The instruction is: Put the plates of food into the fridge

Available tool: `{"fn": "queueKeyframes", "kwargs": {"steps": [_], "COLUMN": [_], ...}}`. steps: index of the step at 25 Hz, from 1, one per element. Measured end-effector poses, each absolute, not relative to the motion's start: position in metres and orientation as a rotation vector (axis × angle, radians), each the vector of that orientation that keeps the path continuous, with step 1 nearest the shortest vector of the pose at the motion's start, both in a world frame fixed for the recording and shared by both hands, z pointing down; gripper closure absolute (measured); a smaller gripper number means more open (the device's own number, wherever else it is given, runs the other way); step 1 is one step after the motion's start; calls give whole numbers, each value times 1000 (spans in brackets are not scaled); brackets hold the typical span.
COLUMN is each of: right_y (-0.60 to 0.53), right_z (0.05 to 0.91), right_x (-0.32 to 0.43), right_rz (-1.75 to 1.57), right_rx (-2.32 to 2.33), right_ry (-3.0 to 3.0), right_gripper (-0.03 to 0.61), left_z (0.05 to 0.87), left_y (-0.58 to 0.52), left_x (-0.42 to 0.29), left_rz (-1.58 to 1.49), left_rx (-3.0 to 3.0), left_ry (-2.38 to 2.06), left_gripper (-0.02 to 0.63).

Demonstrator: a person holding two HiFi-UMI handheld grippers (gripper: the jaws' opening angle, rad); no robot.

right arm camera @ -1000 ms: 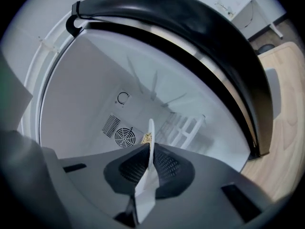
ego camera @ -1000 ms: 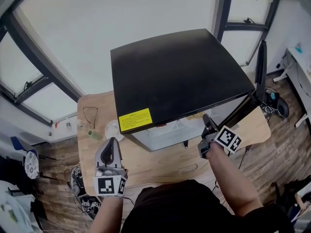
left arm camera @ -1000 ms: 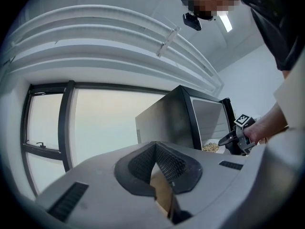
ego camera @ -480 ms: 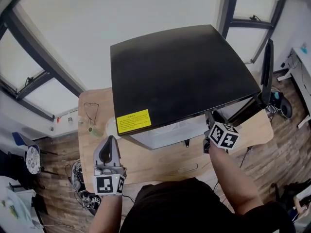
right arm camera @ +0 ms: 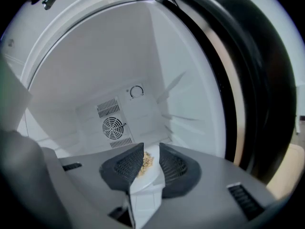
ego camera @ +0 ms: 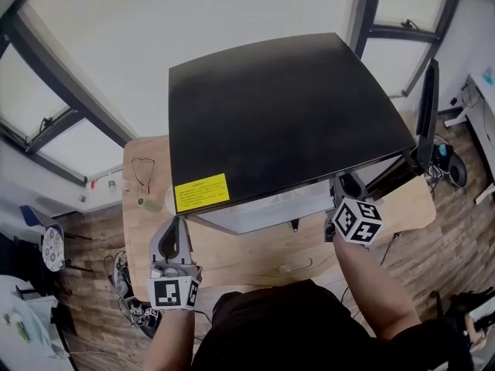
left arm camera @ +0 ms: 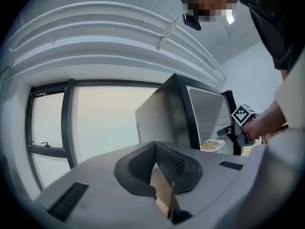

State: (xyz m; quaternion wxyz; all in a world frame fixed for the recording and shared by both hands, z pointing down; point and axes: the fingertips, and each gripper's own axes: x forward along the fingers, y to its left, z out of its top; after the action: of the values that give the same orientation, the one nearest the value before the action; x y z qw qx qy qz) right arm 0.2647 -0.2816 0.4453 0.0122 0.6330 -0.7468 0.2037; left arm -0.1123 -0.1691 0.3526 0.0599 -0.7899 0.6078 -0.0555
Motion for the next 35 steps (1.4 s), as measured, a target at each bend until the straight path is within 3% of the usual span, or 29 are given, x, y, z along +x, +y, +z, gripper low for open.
{"fn": "queueKeyframes", "kwargs": {"steps": [12, 35], "right_y": [-232, -14], "right_z": [417, 583], "right_x": [214, -135], "right_rz": [590, 1265], "right_rx": [1990, 1210], "right_ry": [-2407, -2541], "right_gripper": [462, 474], "left_z": [353, 416], "left_y": [-129, 42], "left_x": [-189, -403], "left_rz": [-116, -150], "left_rx": [-2347, -2331], "left_ry": [1916, 2096], "left_gripper": [610, 610]}}
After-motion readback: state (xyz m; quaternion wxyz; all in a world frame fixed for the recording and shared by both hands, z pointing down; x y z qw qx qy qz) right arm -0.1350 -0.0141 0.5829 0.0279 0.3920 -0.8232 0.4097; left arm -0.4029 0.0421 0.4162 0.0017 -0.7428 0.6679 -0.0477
